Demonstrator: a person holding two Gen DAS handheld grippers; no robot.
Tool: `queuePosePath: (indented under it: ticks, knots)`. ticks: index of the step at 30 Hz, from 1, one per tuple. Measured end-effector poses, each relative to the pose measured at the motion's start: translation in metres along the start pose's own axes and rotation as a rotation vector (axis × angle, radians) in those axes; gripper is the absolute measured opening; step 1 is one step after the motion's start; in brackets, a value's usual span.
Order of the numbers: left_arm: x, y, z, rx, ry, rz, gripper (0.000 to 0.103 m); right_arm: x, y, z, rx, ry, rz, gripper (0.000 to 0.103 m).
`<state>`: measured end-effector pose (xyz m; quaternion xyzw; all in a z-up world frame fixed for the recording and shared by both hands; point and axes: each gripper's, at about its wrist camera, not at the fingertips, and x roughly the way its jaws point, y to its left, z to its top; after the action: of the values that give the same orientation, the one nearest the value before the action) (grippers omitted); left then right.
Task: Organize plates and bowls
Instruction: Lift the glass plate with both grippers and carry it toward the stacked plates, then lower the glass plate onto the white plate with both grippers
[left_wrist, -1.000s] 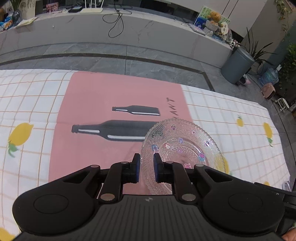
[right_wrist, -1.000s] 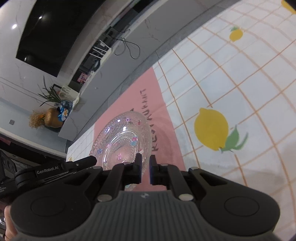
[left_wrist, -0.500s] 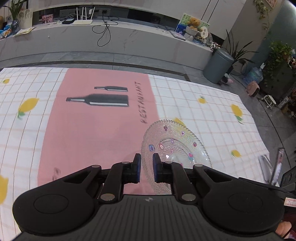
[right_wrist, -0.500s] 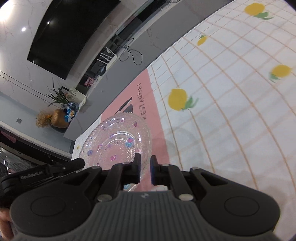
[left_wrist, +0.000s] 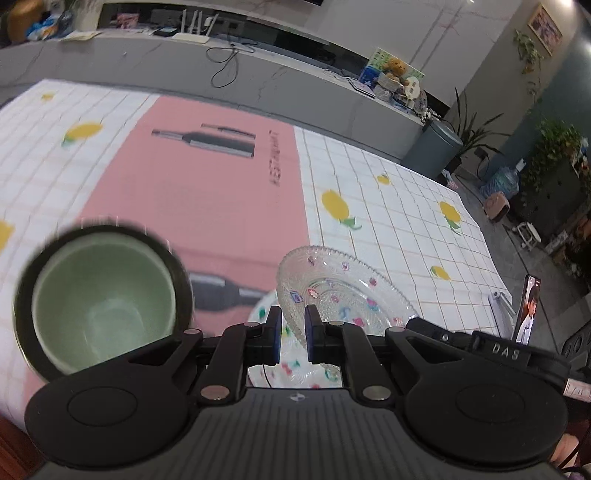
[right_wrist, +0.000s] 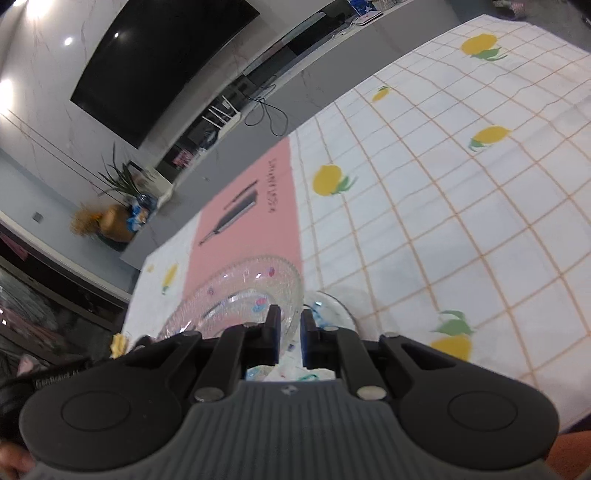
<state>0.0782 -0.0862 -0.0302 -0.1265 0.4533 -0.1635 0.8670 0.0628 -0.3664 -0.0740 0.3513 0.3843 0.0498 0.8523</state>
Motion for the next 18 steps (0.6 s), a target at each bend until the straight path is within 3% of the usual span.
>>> queuePosePath:
  ticks: [5, 18]
  knots:
    - [0.008, 0.004, -0.021, -0.061, -0.043, 0.021, 0.013, 0.007, -0.002, -0.001, -0.035, 0.017, -0.052, 0.008]
    - [0.03, 0.005, -0.045, -0.03, -0.044, 0.106, 0.014, 0.028, 0.008, -0.012, -0.167, 0.061, -0.18, 0.009]
